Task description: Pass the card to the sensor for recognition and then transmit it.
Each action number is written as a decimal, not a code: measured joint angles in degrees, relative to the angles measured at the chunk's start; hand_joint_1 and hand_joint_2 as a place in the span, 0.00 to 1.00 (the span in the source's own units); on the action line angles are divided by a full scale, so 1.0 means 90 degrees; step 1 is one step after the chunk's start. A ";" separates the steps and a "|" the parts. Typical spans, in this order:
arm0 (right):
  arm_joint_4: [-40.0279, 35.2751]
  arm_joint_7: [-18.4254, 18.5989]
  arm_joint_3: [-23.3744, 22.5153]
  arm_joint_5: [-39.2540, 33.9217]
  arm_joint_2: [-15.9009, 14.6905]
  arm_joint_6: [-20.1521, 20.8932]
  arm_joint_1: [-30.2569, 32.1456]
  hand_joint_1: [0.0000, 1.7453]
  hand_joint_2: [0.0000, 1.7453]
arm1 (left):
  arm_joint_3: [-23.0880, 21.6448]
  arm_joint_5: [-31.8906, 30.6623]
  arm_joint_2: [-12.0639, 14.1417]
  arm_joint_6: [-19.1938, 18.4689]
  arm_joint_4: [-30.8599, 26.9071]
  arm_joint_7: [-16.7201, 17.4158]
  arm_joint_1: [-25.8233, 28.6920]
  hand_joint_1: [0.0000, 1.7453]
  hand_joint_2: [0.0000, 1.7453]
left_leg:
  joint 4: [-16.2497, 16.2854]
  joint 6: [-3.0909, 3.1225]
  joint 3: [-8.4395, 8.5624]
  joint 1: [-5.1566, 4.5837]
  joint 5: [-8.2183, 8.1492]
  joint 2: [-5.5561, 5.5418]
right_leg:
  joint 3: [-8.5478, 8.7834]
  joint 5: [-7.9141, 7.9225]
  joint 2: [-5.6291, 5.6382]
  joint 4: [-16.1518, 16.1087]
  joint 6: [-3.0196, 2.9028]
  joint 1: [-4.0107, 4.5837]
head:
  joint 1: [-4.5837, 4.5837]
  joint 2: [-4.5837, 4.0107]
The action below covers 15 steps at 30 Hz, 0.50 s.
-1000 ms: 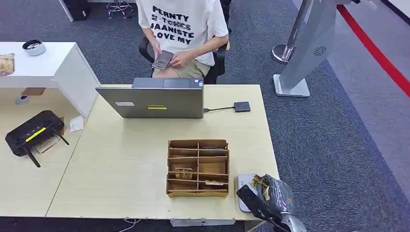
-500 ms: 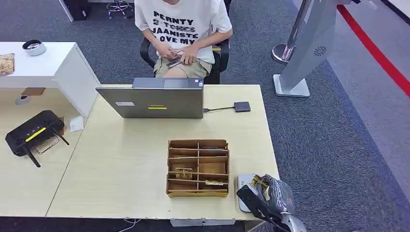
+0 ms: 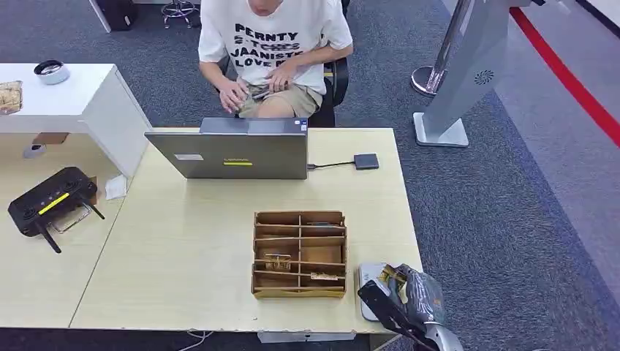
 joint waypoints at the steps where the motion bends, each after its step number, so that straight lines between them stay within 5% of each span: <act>1: 0.0000 0.0000 0.0000 0.0000 0.0000 0.0000 0.0000 1.00 1.00 | 0.0000 0.0000 0.0000 0.0000 0.0000 0.0000 0.0000 0.00 0.00 | 0.0000 0.0000 0.0000 0.0000 0.0000 0.0000 | 0.0000 0.0000 0.0000 0.0000 0.0000 0.0000 | 0.0000 0.0000; 15: 0.0002 0.0000 0.0007 0.0000 -0.0002 0.0000 0.0002 1.00 1.00 | 0.0000 0.0000 0.0000 0.0000 0.0000 0.0000 0.0000 0.00 0.00 | 0.0000 0.0000 0.0001 0.0000 0.0000 0.0000 | 0.0000 0.0000 0.0000 0.0000 0.0000 0.0000 | 0.0000 0.0000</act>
